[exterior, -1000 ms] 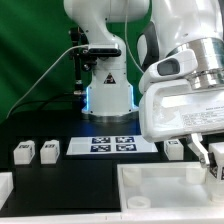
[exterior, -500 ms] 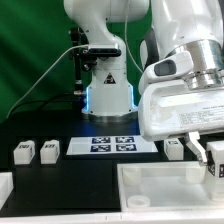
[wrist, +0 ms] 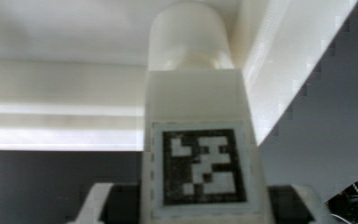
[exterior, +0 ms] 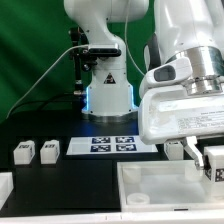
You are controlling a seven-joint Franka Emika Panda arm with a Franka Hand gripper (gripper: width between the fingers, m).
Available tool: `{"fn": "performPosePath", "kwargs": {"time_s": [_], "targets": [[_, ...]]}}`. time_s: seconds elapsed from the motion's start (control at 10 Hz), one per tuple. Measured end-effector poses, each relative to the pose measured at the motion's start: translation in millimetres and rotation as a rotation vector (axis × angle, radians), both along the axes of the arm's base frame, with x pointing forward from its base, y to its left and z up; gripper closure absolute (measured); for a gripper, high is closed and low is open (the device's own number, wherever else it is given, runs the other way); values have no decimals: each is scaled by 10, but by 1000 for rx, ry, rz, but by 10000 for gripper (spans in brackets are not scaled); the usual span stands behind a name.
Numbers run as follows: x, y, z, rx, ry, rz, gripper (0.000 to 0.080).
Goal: Assemble one leg
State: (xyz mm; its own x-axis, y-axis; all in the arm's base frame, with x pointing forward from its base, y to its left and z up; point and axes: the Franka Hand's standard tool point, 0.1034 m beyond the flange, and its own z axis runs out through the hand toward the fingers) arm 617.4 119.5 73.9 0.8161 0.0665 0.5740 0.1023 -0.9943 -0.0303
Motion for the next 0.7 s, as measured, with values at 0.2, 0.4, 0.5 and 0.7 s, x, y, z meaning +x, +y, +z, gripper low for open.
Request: {"fn": "performPosePath", "kwargs": {"time_s": [0.2,0.4,0.5,0.7], "targets": [[-1,-3,0,0,-3,-2,506],[3,-4,1,0,4,-2,503],[-10,-3,-20,0,14,-1,503],[-12,-4,-24,0,15,-1,272]]}}
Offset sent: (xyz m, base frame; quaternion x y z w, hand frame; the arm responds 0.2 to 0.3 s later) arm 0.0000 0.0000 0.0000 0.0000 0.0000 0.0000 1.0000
